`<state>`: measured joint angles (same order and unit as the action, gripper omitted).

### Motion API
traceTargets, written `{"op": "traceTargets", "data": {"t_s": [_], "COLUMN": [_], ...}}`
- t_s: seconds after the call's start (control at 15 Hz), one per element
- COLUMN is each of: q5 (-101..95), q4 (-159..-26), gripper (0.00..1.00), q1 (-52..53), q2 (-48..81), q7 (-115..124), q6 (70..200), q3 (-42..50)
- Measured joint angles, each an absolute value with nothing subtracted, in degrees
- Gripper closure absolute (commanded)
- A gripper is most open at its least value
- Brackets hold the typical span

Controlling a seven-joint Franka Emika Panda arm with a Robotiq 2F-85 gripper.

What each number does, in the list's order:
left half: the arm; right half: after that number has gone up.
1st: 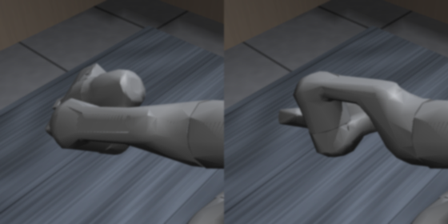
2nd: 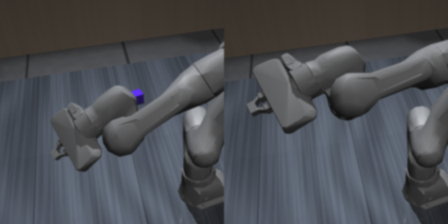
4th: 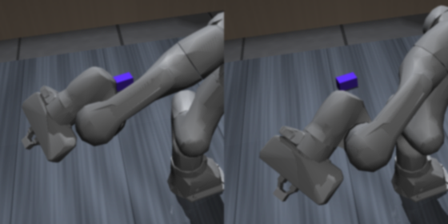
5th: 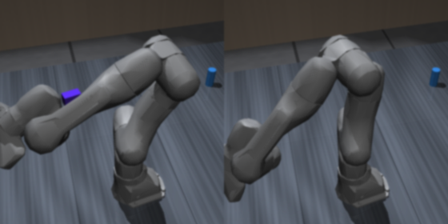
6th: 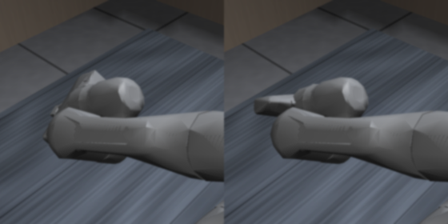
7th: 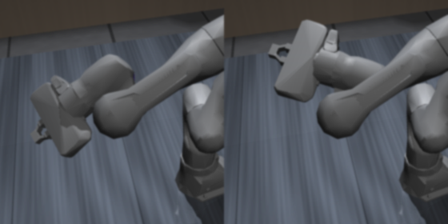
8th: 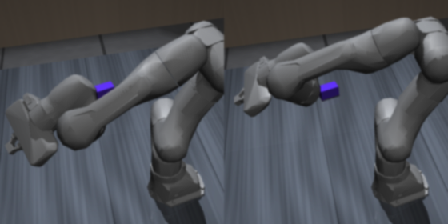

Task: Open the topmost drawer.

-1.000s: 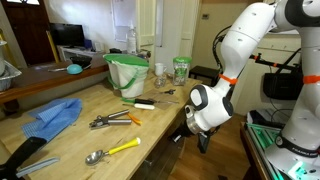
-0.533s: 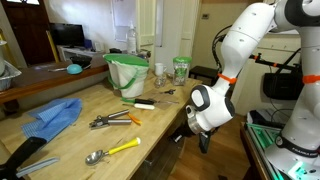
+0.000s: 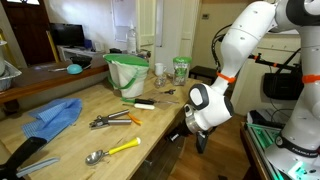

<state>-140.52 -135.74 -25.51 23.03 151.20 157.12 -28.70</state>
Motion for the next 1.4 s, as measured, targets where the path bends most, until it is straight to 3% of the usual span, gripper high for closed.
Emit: {"op": "traceTargets", "data": {"t_s": [0.8,1.4], "q5": [-140.5,-131.3], "q4": [-134.7,-133.4], "gripper": [1.00,1.00], "q1": [-19.7,-20.1], "q2": [24.4,23.3], "q7": [151.8,150.5], "q6": [156.6,172.1], "q3": [-20.9,-20.7]}}
